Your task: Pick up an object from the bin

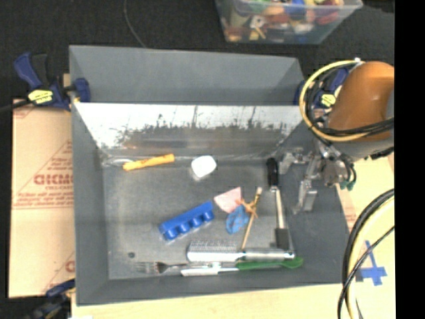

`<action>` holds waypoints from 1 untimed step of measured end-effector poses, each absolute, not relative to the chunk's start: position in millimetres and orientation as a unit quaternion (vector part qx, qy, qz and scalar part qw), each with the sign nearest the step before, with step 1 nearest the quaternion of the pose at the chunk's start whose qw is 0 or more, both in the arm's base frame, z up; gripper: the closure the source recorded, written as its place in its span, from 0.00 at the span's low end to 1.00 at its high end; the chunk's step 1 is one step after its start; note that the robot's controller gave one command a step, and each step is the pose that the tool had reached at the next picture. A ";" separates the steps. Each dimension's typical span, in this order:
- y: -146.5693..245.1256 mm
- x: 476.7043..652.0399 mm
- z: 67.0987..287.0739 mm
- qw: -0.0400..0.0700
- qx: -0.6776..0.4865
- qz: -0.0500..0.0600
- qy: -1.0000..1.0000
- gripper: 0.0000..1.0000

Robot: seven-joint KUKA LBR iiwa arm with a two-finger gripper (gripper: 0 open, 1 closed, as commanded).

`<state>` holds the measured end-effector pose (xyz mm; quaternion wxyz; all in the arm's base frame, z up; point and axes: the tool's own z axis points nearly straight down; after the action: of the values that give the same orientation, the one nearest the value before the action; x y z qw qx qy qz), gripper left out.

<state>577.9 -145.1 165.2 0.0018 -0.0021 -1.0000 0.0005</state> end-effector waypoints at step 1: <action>-144.5 579.7 169.9 -0.002 0.000 0.001 -1.000 0.00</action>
Offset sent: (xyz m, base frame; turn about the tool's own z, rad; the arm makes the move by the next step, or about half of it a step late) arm 0.0255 0.0699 -0.0952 -0.4015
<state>579.7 -144.5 169.9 -0.0021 0.0002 -1.0000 0.0014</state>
